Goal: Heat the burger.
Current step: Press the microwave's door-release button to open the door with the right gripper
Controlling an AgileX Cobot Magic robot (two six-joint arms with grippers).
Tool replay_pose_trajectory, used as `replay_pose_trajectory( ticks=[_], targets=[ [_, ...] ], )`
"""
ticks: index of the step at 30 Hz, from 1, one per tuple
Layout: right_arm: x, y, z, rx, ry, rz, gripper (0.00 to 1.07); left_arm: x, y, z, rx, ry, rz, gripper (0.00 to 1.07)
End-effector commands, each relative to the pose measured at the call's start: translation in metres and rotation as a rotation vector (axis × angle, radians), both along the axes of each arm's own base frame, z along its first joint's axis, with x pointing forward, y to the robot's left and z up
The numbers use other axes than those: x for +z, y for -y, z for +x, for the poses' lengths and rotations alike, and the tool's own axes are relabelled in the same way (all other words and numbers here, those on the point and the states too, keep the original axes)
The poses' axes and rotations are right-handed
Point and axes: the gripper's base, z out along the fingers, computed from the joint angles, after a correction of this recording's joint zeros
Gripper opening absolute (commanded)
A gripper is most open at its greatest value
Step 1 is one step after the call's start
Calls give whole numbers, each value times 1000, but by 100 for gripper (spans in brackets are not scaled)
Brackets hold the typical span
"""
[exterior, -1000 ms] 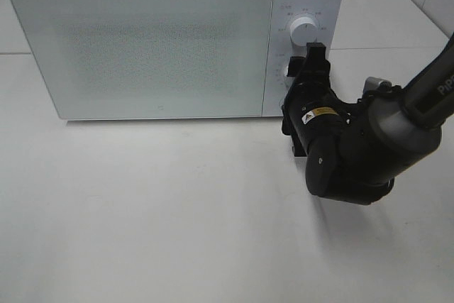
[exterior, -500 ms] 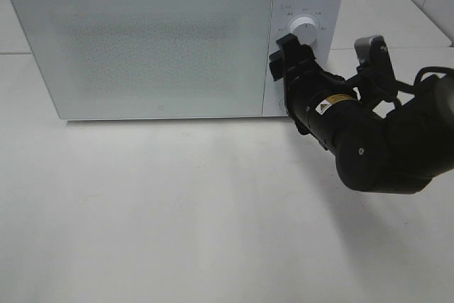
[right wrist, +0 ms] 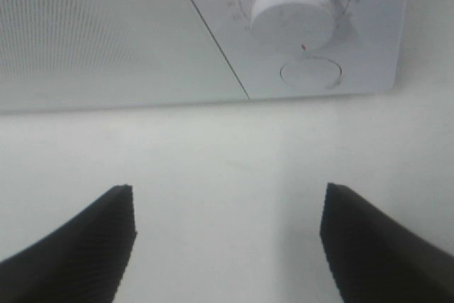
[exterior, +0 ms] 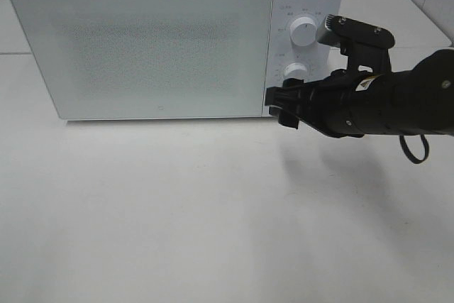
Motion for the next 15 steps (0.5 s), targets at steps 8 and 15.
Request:
replay_pose_trajectory(
  ticks=[8,15],
  targets=[
    [27,24,-27,286,-147,-125,73,1,1,-2,-1,28,-13,98],
    [48,32,-53,431,-186,-220,73,1,1,-2,-1,28,-13,98]
  ],
)
